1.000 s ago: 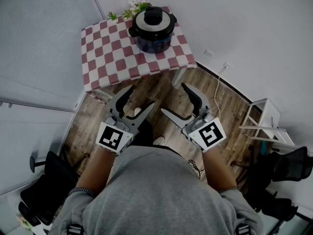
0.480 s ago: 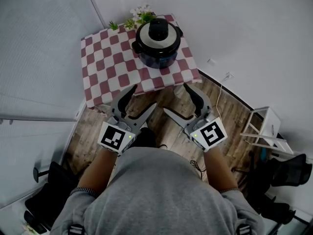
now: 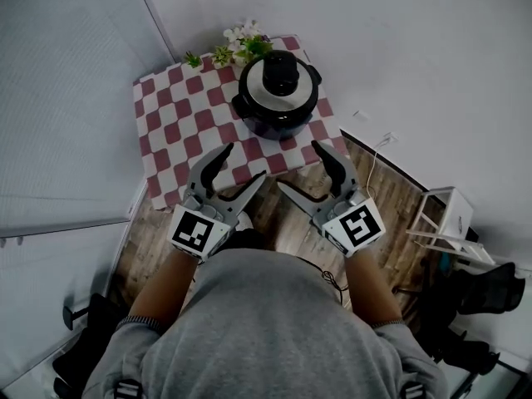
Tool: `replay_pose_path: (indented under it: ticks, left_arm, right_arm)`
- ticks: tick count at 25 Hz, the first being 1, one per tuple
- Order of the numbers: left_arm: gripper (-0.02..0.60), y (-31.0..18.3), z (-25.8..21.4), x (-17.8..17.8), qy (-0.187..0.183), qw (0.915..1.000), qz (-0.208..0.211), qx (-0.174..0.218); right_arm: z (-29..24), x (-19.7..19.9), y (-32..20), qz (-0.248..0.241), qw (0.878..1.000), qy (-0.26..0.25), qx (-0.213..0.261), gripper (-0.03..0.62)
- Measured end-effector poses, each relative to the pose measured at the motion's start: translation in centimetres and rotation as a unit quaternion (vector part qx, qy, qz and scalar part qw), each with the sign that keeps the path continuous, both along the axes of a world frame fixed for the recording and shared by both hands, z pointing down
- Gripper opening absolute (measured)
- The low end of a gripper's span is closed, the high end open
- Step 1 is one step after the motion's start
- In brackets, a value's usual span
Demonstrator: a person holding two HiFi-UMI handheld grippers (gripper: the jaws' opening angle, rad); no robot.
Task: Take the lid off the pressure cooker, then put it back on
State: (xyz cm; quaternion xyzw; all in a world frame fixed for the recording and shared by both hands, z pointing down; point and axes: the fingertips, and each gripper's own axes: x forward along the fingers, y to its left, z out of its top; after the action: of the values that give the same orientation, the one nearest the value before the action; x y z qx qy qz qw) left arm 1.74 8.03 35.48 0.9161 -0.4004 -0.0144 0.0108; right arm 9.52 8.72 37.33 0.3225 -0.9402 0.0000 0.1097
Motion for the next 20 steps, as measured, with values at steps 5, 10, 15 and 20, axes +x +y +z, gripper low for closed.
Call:
replay_pose_path:
  ticks: [5, 10, 15, 20]
  left_arm:
    - [0.331, -3.1, 0.6, -1.3, -0.001, 0.9998, 0.018, -0.006]
    - [0.331, -5.7, 1.1, -1.7, 0.002, 0.9996, 0.027, -0.012]
    - [0.331, -8.1, 2.3, -1.3, -0.009, 0.9991, 0.033, -0.026]
    - [0.331, -11.7, 3.6, -0.3, -0.022, 0.9985, 0.033, -0.037]
  right_arm:
    - [0.7, -0.9, -2.5, 0.021, 1.0, 0.005, -0.009, 0.406]
    - [1.2, -1.1, -4.6, 0.03, 0.999, 0.007, -0.015, 0.405]
    - [1.8, -1.0, -7.6, 0.026, 0.999, 0.006, -0.022, 0.403]
    - [2.3, -0.5, -11.6, 0.013, 1.0, 0.007, -0.025, 0.397]
